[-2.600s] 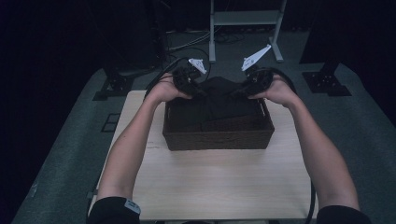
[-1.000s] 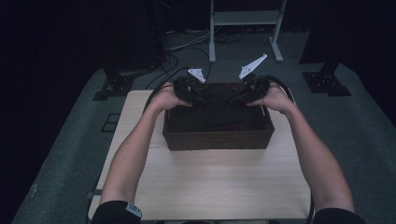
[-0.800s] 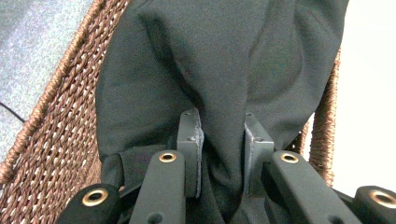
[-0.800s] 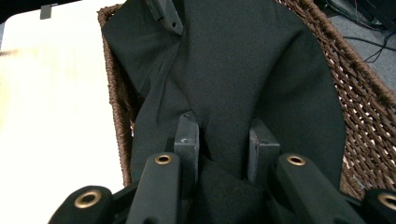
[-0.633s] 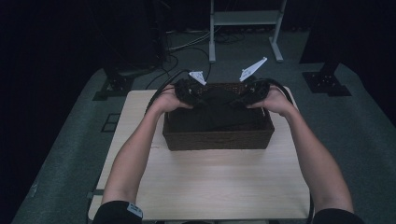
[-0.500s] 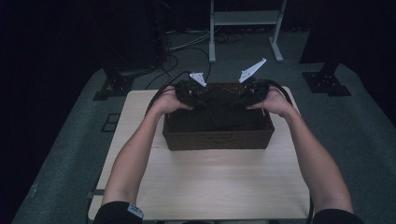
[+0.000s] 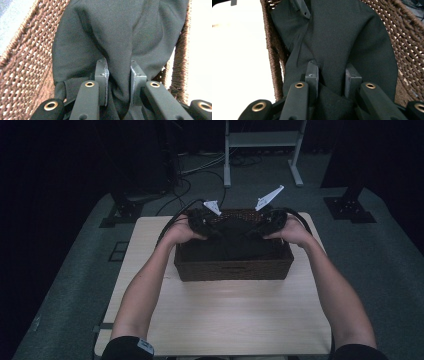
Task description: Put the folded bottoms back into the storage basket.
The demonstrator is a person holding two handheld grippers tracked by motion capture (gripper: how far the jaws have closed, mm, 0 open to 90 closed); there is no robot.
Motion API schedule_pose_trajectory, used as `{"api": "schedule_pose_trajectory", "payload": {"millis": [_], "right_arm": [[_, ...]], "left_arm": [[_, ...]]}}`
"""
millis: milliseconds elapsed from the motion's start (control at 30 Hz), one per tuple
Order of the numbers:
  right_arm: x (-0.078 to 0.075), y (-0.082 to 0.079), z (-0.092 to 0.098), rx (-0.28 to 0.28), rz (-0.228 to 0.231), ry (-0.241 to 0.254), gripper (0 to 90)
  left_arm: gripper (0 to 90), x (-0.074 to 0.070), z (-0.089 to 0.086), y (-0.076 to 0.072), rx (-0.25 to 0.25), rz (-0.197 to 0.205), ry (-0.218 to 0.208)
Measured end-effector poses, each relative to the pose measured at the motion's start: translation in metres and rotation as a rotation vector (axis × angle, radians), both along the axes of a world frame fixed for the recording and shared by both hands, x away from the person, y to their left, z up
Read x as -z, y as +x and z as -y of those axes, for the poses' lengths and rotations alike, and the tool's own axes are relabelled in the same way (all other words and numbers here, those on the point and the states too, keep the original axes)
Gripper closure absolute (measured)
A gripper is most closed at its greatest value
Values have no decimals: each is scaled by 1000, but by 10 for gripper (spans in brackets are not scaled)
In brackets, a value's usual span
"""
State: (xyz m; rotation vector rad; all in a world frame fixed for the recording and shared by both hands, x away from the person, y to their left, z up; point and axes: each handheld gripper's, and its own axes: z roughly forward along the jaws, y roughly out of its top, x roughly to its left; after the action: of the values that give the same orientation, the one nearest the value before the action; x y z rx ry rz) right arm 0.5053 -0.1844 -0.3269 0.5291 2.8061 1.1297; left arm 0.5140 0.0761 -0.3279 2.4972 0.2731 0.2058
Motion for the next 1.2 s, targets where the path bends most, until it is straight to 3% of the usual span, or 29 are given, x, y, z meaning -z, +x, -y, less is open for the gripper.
{"api": "schedule_pose_trajectory", "payload": {"millis": [1200], "right_arm": [[25,5,1,28,-50,-7,700]], "left_arm": [[734,22,7,6,-11,-8,50]]}}
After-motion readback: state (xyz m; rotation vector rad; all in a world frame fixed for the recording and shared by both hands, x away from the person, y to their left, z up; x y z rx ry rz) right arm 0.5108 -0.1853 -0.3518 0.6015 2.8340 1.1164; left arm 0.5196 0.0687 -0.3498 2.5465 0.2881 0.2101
